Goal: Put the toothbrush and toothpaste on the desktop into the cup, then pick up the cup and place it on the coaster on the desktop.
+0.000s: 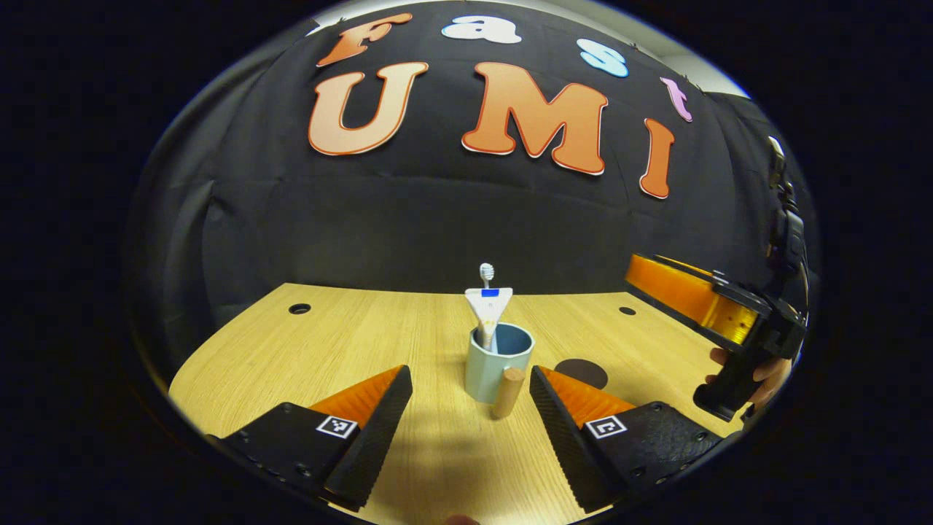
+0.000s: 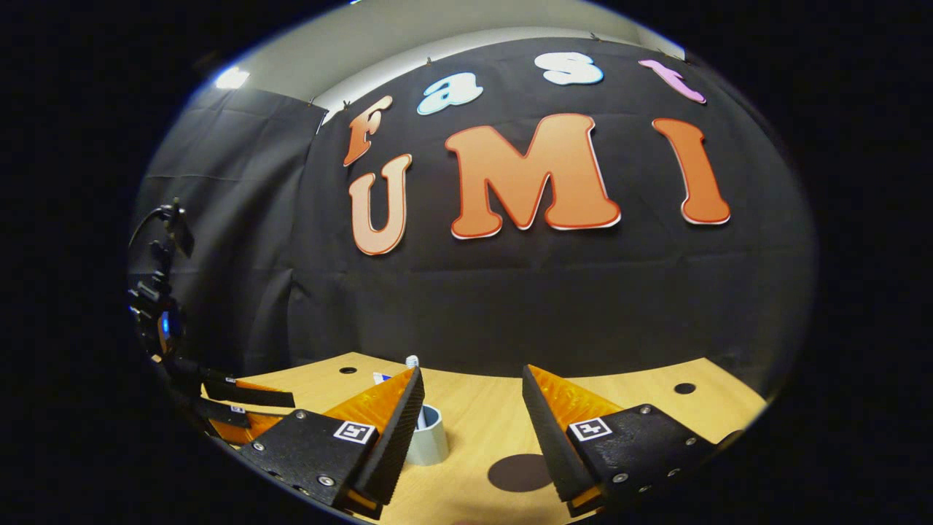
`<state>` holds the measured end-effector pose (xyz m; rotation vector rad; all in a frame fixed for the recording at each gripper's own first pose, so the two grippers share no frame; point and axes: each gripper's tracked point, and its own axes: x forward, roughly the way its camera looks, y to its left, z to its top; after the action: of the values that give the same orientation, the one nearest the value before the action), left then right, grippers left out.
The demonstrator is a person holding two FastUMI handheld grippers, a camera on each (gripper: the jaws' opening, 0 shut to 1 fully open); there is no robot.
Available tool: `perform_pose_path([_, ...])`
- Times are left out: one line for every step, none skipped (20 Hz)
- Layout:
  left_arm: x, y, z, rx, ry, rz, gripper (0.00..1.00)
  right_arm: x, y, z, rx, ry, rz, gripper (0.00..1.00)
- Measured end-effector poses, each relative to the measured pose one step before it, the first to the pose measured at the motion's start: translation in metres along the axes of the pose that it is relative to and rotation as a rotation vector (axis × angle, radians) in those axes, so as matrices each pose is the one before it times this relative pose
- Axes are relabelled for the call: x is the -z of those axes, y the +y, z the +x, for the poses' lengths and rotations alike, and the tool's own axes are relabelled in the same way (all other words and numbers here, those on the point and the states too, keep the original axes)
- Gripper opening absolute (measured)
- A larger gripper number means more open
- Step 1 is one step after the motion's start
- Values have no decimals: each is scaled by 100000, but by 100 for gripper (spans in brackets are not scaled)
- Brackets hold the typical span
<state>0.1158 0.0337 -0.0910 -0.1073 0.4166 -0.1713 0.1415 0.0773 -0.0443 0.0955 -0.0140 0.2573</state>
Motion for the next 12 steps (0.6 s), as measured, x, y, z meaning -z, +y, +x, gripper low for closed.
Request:
perform_pose_path([-394,-713,640,1383,1860,236,97,-657,-765,-1170,1171,-835,-1501,84])
perform_pose_path([-205,-652,587,857,2919,770,97,-548,-741,-974,1034,-560,-1558,84])
perform_pose_path([-296,-659,683,831,2624,673,97,-492,-849,-944,1038,-252,-1485,87])
perform_pose_path([134,-844,741,2531,3692,-535,97,-448,-750,-900,885,-270,-1269,87])
perform_pose_path([142,-999,727,2354,4218,-2351,98,-318,-756,-906,1240,10,-996,89])
perform_pose_path([267,-661,502,1577,4801,-2014,97,-205,-661,-906,745,24,-1018,96])
perform_pose_path([272,-81,652,24,4095,-1521,98,-149,-477,-924,430,-304,-1074,92])
perform_pose_path([324,-52,786,-704,4401,-1566,97,-134,-443,-790,193,-200,-1051,92])
perform_pose_path([626,-57,813,-476,5594,-2209,97,-103,-374,-789,-51,-464,-835,94])
perform_pose_path([782,75,813,-1460,6221,-2857,97,-112,-263,-664,-958,-845,-149,94])
perform_pose_path([646,-70,850,-918,5582,-1767,98,84,-504,-619,121,-123,-88,95])
perform_pose_path([213,245,613,-1956,3422,-277,100,331,-630,-503,606,672,-567,95])
